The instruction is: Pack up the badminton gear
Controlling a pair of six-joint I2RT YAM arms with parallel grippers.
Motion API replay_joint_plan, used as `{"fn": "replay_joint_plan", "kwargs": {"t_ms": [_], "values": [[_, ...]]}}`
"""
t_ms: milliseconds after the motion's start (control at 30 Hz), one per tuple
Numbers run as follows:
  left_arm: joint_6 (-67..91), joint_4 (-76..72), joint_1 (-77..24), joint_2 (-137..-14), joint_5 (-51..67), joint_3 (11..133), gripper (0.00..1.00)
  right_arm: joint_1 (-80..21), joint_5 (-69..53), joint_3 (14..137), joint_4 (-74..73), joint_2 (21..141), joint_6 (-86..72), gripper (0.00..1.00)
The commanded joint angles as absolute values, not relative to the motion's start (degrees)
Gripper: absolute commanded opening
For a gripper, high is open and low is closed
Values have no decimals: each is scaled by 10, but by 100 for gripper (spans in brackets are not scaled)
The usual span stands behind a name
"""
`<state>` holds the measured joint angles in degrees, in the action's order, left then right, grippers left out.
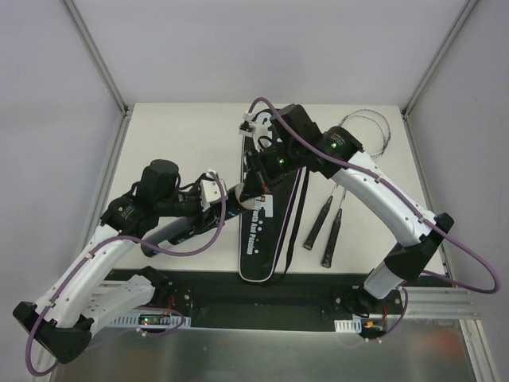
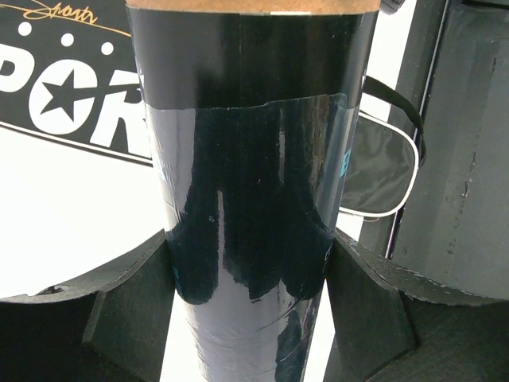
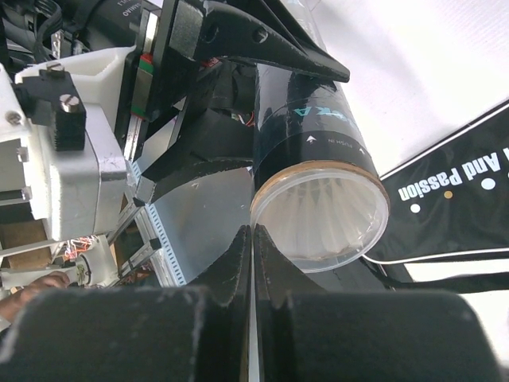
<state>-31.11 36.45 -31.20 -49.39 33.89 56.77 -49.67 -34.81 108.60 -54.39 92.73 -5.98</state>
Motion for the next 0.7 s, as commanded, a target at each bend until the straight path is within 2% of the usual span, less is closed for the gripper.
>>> {"fn": "replay_joint_plan", "kwargs": {"t_ms": [0,400,667], "values": [[-317,330,-321,-490,341,604,0,-506,-340,1078,-563,933,-62,0],[-291,314,-330,-486,346,607,0,-518,-379,1037,-460,934,-133,1],[-223,247,-334,-466,351,577,0,-517,-350,1020,-393,930,-192,1]]}}
